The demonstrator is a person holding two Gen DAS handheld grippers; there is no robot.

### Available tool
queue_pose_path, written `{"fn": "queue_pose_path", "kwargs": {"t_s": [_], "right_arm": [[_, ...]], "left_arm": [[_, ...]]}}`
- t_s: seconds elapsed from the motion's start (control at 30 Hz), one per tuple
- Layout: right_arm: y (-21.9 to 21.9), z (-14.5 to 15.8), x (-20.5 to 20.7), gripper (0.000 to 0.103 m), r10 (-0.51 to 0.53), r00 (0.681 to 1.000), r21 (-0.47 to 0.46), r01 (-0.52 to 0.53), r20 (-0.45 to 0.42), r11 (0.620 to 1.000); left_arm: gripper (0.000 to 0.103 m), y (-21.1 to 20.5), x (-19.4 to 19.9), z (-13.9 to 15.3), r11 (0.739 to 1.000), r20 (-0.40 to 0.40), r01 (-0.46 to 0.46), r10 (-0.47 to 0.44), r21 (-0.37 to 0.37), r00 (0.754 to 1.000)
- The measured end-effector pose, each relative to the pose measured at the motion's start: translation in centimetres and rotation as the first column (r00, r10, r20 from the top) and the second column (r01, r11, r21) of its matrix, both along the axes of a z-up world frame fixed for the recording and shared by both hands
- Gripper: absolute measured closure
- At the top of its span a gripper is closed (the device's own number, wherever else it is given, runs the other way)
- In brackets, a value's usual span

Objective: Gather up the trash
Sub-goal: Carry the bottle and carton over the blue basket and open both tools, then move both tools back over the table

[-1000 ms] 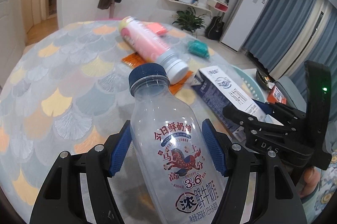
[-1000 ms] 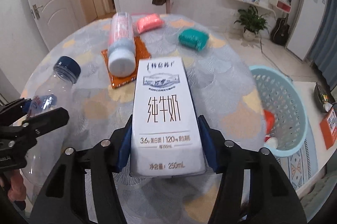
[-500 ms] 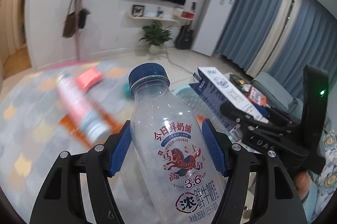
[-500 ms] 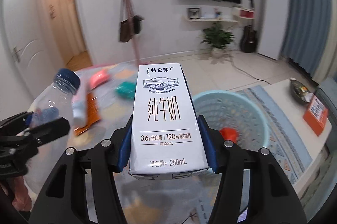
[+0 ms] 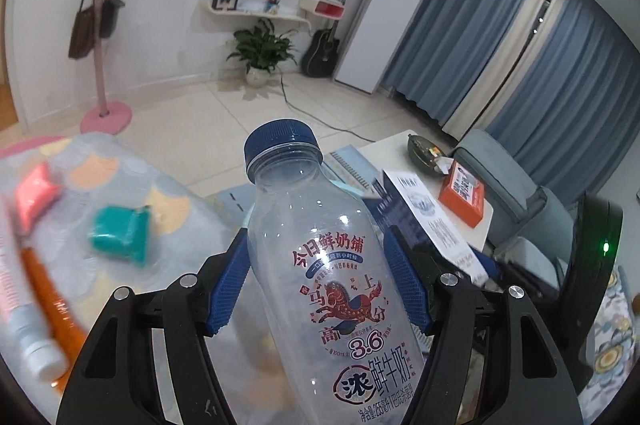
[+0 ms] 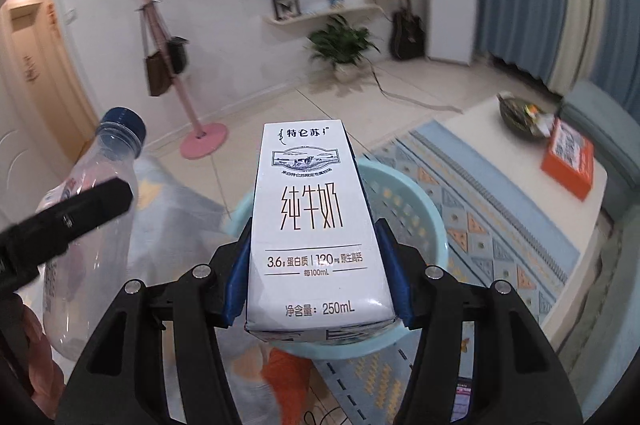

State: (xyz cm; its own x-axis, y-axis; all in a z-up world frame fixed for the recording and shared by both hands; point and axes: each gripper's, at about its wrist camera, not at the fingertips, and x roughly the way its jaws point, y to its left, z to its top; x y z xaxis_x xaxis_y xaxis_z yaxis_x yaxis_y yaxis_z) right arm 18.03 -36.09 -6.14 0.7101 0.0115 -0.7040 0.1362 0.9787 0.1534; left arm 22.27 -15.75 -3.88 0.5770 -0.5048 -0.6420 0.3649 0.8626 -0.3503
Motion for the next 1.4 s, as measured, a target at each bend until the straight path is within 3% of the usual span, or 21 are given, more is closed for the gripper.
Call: {"fn": "queue_pose_path", "kwargs": {"t_s": [0.2, 0.37, 0.5, 0.73, 1.0, 1.13, 1.3, 1.4], "right_arm": [[-2.1, -3.5, 1.8, 0.049, -0.069, 0.993, 0.048, 0.074, -0.093, 0.996], [-3.8, -4.7, 3.0, 0.048, -0.111, 0.985, 0.093, 0.124, -0.132, 0.988], [-4.3, -4.8, 2.9, 0.048, -0.117, 0.984, 0.093, 0.13, -0.134, 0.987], [-3.6, -4.2, 2.3, 0.048, -0.087, 0.989, 0.1, 0.099, -0.119, 0.99], [0.3, -1.1, 1.1, 0.056, 0.002, 0.999, 0.076, 0.002, -0.052, 0.997], [2.6, 0.6, 0.5, 0.058, 0.052, 0.999, 0.057, -0.051, -0.01, 0.997], [6.5, 2.3, 0.2, 0.058, 0.146, 0.988, 0.034, -0.148, 0.038, 0.988], [9.4, 3.0, 0.4, 0.057, 0.223, 0.973, 0.015, -0.224, 0.052, 0.974]], "left_arm": [[0.038, -2.8, 2.1, -2.3, 1.0, -0.034, 0.024, -0.024, 0.01, 0.999], [0.037, -3.8, 2.9, -3.0, 0.998, -0.042, 0.047, -0.046, 0.028, 0.998], [0.03, -3.3, 2.8, -2.3, 0.999, -0.015, 0.045, -0.045, 0.025, 0.999], [0.029, -1.4, 1.6, -0.9, 1.0, 0.019, 0.008, -0.008, 0.012, 1.0], [0.029, 4.0, -0.9, 1.7, 0.995, 0.061, -0.101, 0.102, -0.02, 0.993], [0.029, 7.7, -1.9, 2.5, 0.984, 0.044, -0.172, 0.174, -0.036, 0.984], [0.022, 13.5, -2.9, 3.0, 0.944, 0.03, -0.328, 0.328, -0.021, 0.944], [0.021, 16.3, -2.9, 2.7, 0.928, -0.011, -0.372, 0.372, -0.021, 0.928]]}}
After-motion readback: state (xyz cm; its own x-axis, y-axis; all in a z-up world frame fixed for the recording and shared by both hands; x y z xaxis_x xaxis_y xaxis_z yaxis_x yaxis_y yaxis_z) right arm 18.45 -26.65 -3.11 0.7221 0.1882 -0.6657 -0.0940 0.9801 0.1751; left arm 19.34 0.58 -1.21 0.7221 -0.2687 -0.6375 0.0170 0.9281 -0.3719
